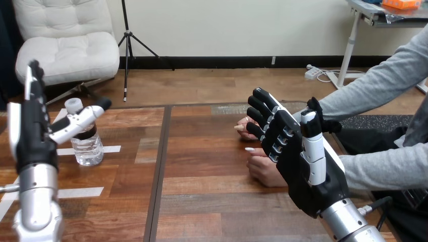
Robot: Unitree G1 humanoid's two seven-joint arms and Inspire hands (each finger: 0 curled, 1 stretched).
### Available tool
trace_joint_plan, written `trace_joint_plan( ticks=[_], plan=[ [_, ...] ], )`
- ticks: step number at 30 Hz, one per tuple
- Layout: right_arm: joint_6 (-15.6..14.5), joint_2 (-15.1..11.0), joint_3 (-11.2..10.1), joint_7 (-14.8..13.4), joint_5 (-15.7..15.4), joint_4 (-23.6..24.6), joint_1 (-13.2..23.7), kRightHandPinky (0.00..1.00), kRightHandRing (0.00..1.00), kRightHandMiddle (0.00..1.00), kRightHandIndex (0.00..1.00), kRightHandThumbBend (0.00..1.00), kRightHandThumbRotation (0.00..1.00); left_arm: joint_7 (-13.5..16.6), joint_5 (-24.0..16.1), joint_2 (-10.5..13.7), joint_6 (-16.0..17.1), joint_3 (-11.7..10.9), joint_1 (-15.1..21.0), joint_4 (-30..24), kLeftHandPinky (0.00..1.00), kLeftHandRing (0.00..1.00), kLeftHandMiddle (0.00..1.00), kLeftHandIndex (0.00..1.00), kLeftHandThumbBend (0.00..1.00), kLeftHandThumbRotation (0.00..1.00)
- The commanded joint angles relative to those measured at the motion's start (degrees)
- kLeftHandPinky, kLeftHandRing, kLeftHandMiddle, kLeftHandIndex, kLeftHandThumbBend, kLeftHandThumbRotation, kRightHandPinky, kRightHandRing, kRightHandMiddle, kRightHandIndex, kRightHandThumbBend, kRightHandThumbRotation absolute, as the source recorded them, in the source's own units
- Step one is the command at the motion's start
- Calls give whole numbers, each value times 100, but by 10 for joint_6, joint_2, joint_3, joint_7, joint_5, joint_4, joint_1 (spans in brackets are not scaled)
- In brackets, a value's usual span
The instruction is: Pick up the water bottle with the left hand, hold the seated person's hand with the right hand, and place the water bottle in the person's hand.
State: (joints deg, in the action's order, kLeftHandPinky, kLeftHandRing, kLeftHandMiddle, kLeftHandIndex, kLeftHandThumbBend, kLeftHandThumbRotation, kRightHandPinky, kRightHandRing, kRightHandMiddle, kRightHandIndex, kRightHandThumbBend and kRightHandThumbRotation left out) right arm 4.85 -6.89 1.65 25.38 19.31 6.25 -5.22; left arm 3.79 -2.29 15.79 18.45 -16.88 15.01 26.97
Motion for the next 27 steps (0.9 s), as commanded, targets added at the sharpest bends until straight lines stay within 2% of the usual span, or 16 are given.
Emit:
trace_joint_plan(
  ticks=[1,9,16,27],
  plan=[
    [8,2,-3,3,3,18,23,100,100,98,96,83,100,22,-23,22,-4,16,73,45,100,100,100,100,100,22],
    [8,3,-3,3,4,17,23,100,100,98,96,83,100,71,-62,31,-15,30,111,116,94,98,100,100,100,25],
    [8,3,-3,3,3,18,22,100,100,98,95,83,100,87,-67,34,-23,40,145,169,90,97,100,100,100,27],
    [6,2,-3,3,3,19,23,100,100,98,95,82,100,110,-67,36,-31,52,182,223,88,95,98,100,100,28]
  ],
)
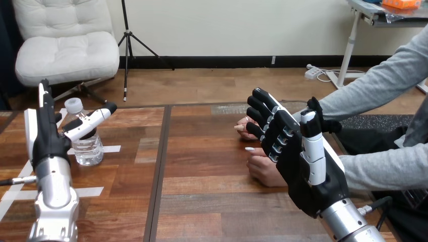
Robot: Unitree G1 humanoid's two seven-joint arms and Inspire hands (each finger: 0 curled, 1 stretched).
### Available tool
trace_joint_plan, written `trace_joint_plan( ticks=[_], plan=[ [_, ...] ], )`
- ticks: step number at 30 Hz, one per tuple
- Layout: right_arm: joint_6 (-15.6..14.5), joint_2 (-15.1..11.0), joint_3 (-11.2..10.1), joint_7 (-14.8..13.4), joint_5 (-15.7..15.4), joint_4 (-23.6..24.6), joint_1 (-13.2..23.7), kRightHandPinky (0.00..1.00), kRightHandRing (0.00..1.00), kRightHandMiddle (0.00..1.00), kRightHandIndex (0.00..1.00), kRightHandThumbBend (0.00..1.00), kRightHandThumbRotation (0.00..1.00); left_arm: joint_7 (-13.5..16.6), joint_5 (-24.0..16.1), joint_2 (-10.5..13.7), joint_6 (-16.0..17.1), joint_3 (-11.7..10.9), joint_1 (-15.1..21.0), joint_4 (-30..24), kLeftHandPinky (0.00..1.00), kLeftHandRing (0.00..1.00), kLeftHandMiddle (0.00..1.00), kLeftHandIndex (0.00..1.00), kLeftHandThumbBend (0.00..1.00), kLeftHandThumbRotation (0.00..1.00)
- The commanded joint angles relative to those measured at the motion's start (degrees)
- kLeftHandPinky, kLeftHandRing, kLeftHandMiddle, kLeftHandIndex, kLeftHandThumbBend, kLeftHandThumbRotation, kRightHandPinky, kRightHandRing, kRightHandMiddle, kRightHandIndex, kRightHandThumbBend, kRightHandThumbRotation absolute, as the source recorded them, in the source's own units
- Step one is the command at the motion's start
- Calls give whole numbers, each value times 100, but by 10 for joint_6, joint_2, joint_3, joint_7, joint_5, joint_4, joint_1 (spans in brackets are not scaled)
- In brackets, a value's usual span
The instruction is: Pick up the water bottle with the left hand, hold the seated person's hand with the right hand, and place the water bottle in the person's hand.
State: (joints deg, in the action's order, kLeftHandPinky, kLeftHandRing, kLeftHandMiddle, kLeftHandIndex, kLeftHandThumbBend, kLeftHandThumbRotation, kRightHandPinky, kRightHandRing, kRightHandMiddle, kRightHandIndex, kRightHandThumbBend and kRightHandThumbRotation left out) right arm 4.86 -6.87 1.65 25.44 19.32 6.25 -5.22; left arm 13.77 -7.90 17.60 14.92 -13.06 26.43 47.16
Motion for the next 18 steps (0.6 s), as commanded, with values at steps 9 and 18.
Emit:
trace_joint_plan(
  ticks=[9,18],
  plan=[
    [5,2,-2,2,4,19,22,100,100,98,95,82,100,19,-10,21,5,26,92,65,88,97,99,100,100,28],
    [5,2,-2,3,4,18,23,100,100,98,95,82,100,30,-8,21,9,29,115,105,91,99,100,100,100,27]
  ],
)
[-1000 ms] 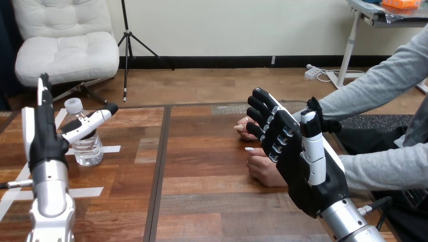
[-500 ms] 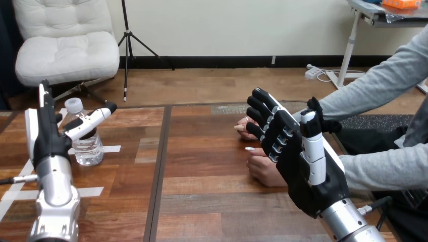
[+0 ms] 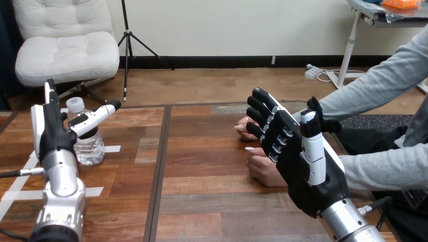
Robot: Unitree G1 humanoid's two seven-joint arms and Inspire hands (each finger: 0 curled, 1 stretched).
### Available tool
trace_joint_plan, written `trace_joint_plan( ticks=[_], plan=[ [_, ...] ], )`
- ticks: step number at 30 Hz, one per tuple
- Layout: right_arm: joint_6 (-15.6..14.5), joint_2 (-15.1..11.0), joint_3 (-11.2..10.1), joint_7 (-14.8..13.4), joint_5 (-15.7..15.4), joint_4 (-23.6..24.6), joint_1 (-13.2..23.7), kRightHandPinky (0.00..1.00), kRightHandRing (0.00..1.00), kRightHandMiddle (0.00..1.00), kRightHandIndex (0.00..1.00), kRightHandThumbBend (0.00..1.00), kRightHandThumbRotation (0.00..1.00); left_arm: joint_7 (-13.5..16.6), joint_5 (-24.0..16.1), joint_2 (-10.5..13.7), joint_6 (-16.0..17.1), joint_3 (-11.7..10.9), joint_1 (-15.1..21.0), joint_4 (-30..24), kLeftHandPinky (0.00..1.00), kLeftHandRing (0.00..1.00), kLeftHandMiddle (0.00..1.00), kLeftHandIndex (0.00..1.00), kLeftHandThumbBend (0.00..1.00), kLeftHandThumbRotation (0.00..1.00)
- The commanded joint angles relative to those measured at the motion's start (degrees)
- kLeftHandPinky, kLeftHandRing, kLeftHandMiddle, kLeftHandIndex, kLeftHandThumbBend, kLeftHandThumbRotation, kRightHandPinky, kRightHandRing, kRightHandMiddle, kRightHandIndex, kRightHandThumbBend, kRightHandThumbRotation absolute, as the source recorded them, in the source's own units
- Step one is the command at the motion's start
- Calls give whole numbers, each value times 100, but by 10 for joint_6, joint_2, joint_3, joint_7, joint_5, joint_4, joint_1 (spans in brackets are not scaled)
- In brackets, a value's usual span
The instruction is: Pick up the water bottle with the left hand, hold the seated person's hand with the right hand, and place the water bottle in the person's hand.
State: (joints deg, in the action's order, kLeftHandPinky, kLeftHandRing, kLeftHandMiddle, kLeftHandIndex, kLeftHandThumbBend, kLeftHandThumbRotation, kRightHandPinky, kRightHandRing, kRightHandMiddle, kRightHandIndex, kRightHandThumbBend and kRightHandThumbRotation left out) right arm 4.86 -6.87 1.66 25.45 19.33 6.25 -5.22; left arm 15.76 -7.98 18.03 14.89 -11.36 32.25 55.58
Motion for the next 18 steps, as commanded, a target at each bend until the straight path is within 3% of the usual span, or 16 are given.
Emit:
trace_joint_plan(
  ticks=[1,18],
  plan=[
    [5,2,-2,3,5,18,23,100,100,98,95,82,100,13,-9,17,11,13,60,26,91,99,100,100,100,27],
    [7,2,-2,5,6,17,22,100,100,98,96,82,100,45,-15,23,23,31,87,73,88,98,100,100,100,27]
  ],
)
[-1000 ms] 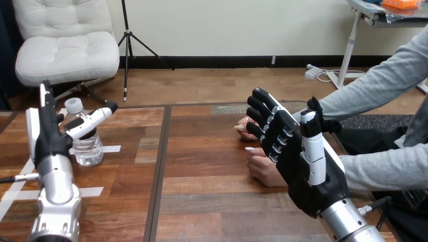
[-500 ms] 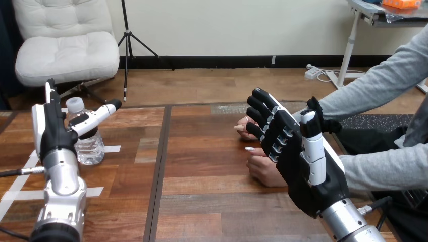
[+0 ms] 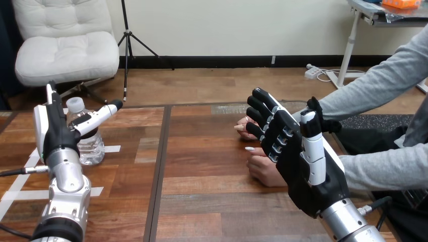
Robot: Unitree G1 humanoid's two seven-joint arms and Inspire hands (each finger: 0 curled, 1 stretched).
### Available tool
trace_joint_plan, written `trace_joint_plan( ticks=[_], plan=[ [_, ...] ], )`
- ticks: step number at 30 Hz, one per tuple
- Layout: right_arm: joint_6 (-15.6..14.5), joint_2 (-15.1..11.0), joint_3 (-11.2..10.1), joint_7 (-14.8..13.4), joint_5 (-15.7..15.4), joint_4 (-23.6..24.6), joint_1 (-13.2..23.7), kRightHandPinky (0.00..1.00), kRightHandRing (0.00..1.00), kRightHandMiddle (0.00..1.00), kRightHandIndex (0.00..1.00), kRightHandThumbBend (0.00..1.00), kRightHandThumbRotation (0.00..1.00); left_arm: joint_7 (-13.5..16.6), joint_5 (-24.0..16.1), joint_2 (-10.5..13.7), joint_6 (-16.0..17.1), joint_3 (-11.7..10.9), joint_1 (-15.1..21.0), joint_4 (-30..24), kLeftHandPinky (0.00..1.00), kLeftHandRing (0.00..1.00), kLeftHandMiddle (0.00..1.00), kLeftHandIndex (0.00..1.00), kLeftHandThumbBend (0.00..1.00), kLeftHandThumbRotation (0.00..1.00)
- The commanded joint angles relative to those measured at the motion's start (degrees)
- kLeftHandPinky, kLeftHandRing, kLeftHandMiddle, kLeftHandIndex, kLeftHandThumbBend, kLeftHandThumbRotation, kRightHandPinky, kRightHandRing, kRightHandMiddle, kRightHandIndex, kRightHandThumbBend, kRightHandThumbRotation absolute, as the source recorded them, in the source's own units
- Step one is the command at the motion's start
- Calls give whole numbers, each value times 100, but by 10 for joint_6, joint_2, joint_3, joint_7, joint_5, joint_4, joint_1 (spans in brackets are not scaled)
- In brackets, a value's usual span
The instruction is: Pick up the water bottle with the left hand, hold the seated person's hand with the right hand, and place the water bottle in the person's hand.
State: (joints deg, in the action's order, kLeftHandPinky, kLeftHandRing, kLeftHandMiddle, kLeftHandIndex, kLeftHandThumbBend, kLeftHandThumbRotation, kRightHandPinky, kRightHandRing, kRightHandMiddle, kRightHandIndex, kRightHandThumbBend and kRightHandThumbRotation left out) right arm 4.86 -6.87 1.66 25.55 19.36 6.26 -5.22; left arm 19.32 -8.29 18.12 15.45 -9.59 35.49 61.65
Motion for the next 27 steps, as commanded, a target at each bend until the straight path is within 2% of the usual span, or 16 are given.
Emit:
trace_joint_plan(
  ticks=[1,19,27],
  plan=[
    [7,2,-3,5,6,17,22,100,100,98,96,82,100,9,-12,22,16,13,56,13,88,98,100,100,100,26],
    [9,5,-5,7,6,17,20,100,100,98,96,82,100,15,-26,33,9,28,67,30,93,100,100,100,100,32],
    [11,6,-5,8,7,17,19,100,100,98,96,83,100,22,-26,37,5,34,68,32,95,100,100,100,100,31]
  ],
)
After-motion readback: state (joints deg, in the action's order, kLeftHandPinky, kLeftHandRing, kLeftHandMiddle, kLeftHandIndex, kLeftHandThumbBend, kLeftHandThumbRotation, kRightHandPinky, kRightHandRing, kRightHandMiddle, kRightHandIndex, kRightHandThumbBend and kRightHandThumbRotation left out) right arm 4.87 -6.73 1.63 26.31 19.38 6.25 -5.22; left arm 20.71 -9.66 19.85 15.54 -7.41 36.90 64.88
